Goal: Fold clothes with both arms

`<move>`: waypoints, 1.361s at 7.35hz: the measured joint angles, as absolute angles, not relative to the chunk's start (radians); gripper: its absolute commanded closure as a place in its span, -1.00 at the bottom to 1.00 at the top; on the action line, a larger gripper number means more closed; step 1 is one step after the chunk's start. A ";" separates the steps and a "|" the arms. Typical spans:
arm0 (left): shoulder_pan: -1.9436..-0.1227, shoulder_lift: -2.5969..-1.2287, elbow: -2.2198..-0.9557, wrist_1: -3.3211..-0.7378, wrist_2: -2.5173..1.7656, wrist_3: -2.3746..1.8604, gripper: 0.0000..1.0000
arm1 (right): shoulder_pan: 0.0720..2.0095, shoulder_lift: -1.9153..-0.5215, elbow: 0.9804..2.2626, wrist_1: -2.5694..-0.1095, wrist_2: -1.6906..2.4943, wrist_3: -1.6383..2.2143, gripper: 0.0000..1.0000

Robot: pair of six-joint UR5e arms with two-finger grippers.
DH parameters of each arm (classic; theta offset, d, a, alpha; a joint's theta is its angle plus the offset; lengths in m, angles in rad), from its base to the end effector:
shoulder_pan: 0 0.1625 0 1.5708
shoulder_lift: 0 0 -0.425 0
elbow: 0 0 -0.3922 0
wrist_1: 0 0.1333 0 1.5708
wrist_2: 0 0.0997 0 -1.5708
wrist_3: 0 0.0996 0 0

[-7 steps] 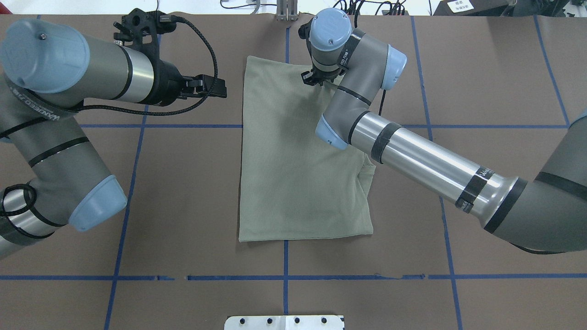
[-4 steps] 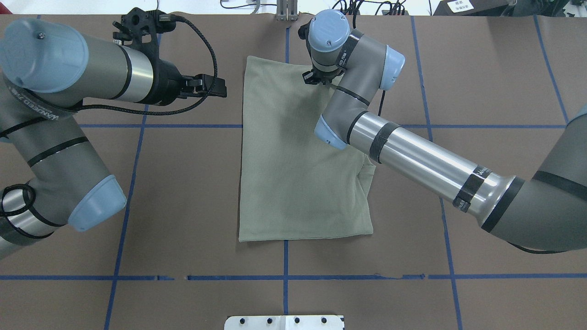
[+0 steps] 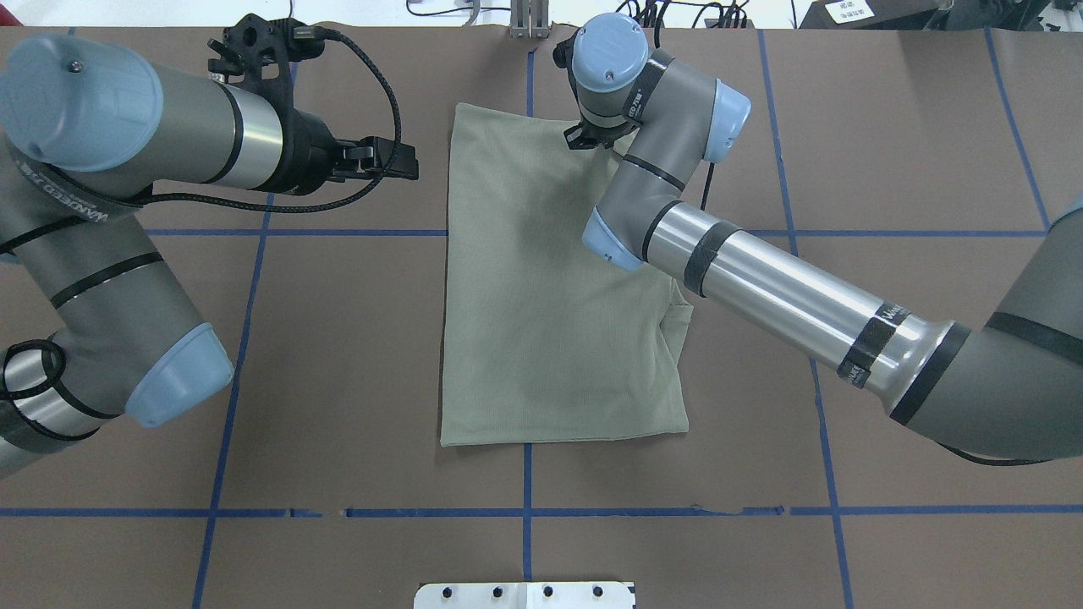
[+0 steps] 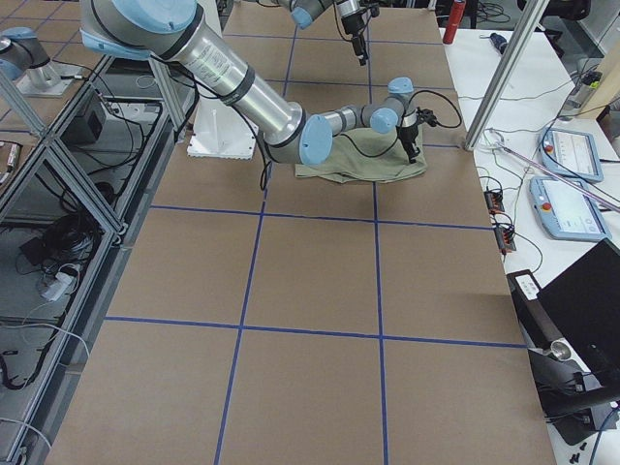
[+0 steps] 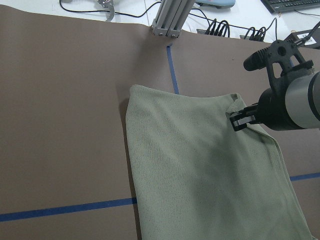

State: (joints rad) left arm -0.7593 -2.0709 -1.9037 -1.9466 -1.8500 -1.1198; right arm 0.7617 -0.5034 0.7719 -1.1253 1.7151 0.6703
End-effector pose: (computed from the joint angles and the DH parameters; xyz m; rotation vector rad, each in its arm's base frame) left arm 0.3568 -0.4846 0.1859 0.4816 1.1253 -0.1001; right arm -0.5622 -0.7006 0.2727 0.4340 -0.5832 -0.1842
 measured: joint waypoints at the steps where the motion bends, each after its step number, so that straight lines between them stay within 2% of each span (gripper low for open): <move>1: -0.759 -2.071 -1.903 -1.947 -1.850 -1.120 -0.98 | 0.784 -0.510 0.783 -1.126 1.719 0.642 1.00; 2: -0.759 -2.071 -1.903 -1.947 -1.850 -1.120 -0.99 | 0.805 -0.529 0.806 -1.127 1.727 0.610 1.00; 3: -0.759 -2.071 -1.902 -1.946 -1.849 -1.120 -0.98 | 0.818 -0.560 0.836 -1.127 1.733 0.585 0.87; 4: -0.758 -2.071 -1.902 -1.946 -1.849 -1.120 -0.99 | 0.827 -0.595 0.866 -1.127 1.736 0.564 -0.98; 10: -0.757 -2.069 -1.899 -1.944 -1.849 -1.124 -0.99 | 0.856 -0.630 0.911 -1.133 1.794 0.543 -1.00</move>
